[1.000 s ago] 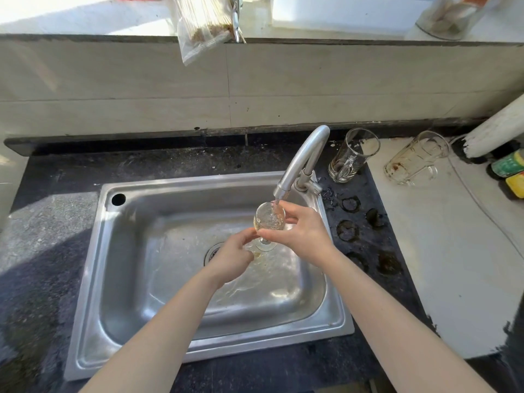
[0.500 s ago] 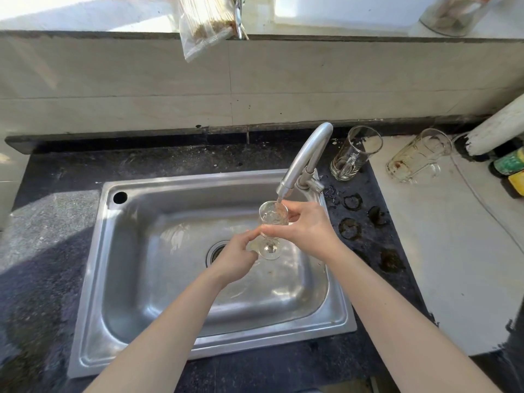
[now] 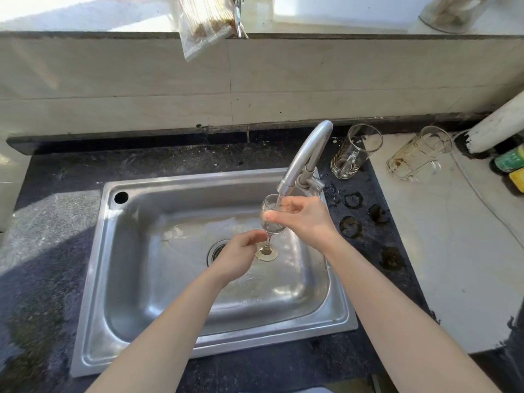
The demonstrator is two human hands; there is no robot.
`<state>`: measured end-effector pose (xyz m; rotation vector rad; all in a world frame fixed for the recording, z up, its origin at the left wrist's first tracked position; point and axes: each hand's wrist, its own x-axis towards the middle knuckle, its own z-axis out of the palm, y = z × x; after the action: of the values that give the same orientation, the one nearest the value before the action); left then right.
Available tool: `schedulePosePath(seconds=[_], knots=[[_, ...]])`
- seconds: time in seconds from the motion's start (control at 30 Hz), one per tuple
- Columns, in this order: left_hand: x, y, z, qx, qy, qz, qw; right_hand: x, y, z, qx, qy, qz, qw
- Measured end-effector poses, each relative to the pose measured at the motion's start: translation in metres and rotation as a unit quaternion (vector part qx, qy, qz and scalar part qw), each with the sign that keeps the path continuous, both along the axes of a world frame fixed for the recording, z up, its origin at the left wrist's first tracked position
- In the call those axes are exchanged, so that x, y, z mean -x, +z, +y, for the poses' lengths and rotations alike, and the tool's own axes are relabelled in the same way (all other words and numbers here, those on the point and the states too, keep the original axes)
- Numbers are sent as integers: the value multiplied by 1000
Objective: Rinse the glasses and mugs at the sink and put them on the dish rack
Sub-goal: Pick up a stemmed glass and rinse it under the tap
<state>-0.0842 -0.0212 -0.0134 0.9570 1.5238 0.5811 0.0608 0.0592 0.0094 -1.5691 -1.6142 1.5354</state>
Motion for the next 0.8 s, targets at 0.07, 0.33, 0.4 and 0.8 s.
schedulePosePath(seconds=[0.07, 0.33, 0.4, 0.8], knots=[[0, -1, 0, 4, 12, -15, 1000, 2, -3, 1, 19, -6, 1, 1000], [9, -3, -3, 29, 33, -79, 996, 4, -10, 5, 105, -80, -19, 991], [10, 1, -1, 46, 54, -101, 992, 5, -8, 6, 127, -73, -33, 989], [5, 36, 13, 153, 144, -214, 954, 33, -17, 3, 151, -187, 61, 969]])
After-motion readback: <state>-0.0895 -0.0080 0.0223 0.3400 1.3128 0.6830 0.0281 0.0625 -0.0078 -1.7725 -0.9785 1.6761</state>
